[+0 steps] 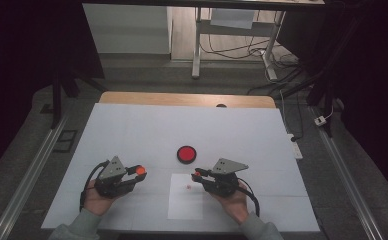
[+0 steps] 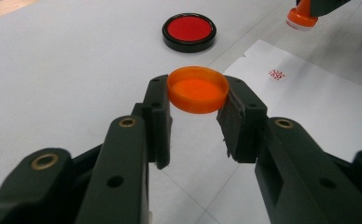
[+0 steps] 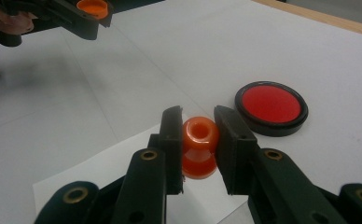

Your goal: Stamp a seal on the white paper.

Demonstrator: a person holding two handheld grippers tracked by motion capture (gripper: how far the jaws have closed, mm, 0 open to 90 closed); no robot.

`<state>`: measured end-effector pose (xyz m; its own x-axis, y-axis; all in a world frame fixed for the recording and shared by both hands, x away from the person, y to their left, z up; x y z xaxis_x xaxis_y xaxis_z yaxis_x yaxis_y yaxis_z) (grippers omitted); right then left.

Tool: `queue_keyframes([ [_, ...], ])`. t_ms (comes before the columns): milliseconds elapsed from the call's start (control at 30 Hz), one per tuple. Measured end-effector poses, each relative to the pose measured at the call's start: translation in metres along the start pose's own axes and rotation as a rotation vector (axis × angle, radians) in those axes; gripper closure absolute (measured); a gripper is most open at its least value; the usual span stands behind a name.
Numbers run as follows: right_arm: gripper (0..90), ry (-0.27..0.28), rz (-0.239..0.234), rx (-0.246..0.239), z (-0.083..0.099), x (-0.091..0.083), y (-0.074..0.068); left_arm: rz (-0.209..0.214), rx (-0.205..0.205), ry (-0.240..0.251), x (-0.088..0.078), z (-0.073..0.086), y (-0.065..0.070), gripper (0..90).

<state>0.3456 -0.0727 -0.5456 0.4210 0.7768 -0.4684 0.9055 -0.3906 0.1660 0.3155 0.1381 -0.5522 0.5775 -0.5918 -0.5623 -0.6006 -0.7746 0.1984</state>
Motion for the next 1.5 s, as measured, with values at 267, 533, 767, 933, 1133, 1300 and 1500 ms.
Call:
queue_keyframes([
  [267, 72.5, 0.017, 0.001, 0.011, -0.004, -0.004, 0.003, 0.004, 0.003, -0.004, 0.001, 0.0, 0.001, 64.8],
  [533, 72.5, 0.055, 0.004, 0.025, -0.014, -0.011, 0.007, 0.011, 0.011, -0.006, 0.004, -0.001, 0.005, 64.7],
  [767, 72.5, 0.083, 0.003, 0.036, -0.024, -0.018, 0.012, 0.04, 0.005, -0.003, 0.004, -0.003, 0.011, 64.8],
  [933, 72.4, 0.095, -0.004, 0.035, -0.032, -0.019, 0.013, 0.04, 0.006, -0.002, 0.006, -0.004, 0.012, 64.8],
  [1133, 72.4, 0.107, -0.011, 0.03, -0.039, -0.017, 0.01, 0.041, 0.014, -0.004, 0.007, -0.006, 0.014, 64.8],
  [1300, 72.4, 0.109, -0.016, 0.027, -0.042, -0.016, 0.009, 0.046, 0.02, -0.007, 0.009, -0.006, 0.017, 64.8],
  [1500, 72.4, 0.114, -0.02, 0.023, -0.045, -0.015, 0.008, 0.051, 0.027, -0.01, 0.011, -0.007, 0.021, 64.8],
])
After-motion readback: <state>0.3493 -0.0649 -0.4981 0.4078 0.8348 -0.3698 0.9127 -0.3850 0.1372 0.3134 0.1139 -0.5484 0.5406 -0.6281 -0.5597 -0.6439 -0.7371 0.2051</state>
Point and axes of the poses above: each handheld gripper's, and its own axes: x roughly forward along the jaws, z roughly out of its underside, y roughly to its right, the point moved 10 cm from there along x, roughly forward along the jaws, and after that the axes turned 13 degrees about -x, right-handed, at the moved point
